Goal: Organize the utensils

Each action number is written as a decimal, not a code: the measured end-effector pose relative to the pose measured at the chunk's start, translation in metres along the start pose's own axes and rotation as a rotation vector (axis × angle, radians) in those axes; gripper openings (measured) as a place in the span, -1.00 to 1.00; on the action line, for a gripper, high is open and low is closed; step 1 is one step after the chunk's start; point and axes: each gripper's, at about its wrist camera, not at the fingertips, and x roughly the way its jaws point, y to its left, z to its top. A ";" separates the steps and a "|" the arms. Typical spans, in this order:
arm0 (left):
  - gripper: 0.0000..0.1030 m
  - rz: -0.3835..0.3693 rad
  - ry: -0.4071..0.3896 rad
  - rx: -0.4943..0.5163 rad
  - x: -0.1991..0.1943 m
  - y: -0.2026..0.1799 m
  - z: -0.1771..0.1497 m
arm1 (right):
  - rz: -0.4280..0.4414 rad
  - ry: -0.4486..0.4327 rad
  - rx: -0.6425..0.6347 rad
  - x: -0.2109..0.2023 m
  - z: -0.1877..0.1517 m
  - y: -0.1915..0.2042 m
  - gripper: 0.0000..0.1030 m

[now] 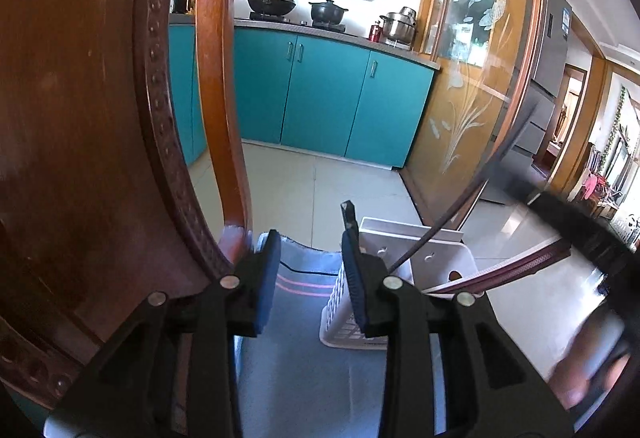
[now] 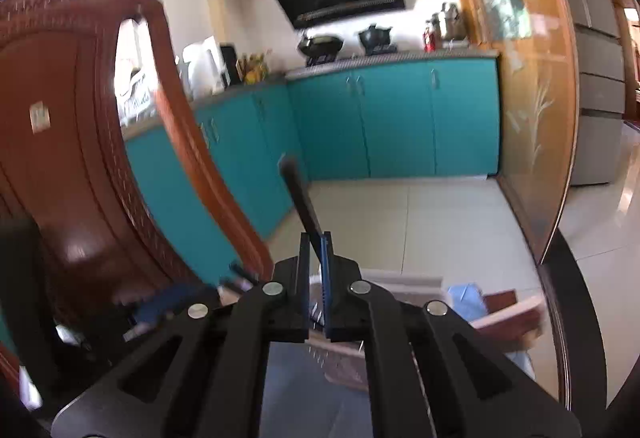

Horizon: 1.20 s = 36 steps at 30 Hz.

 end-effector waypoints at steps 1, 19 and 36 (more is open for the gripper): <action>-0.37 -0.002 0.001 0.002 0.000 -0.001 -0.001 | -0.005 0.007 -0.007 -0.002 -0.004 -0.002 -0.89; 0.72 0.070 -0.144 0.124 -0.138 -0.045 -0.084 | -0.246 -0.320 -0.106 -0.238 -0.106 -0.022 0.94; 0.93 0.146 -0.292 0.209 -0.280 -0.060 -0.141 | -0.296 -0.354 -0.213 -0.315 -0.148 0.011 0.94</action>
